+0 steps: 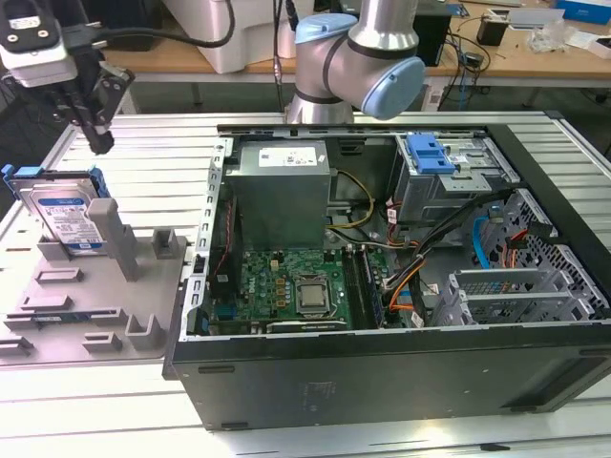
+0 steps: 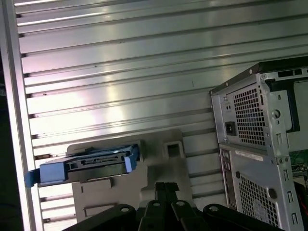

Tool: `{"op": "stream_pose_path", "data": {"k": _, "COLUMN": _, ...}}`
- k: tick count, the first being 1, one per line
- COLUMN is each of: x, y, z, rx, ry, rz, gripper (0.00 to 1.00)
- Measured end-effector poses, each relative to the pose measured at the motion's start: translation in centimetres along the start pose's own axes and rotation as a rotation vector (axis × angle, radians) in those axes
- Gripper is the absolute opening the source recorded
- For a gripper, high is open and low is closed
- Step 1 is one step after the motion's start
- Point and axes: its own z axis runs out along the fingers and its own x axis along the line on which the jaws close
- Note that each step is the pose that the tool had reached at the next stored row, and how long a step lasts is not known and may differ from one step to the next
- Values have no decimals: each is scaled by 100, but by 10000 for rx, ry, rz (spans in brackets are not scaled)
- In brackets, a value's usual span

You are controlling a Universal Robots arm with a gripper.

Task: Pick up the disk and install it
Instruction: 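Reach for the disk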

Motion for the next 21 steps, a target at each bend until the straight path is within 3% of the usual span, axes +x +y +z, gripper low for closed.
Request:
{"op": "stream_pose_path", "data": {"k": 2, "x": 105, "y": -12, "z": -1, "rx": -3, "ry": -1, "rz": 36, "gripper": 11}}
{"op": "stream_pose_path", "data": {"k": 11, "x": 428, "y": -42, "z": -1, "rx": -7, "ry": -4, "rz": 143, "gripper": 11}}
{"op": "stream_pose_path", "data": {"k": 13, "x": 554, "y": -47, "z": 3, "rx": -7, "ry": -6, "rz": 168, "gripper": 11}}
{"op": "stream_pose_path", "data": {"k": 15, "x": 623, "y": -49, "z": 4, "rx": -6, "ry": -6, "rz": 184, "gripper": 11}}
{"op": "stream_pose_path", "data": {"k": 19, "x": 871, "y": -52, "z": 8, "rx": -5, "ry": -7, "rz": 220, "gripper": 11}}
{"op": "stream_pose_path", "data": {"k": 21, "x": 942, "y": -51, "z": 10, "rx": -5, "ry": -8, "rz": 228, "gripper": 11}}
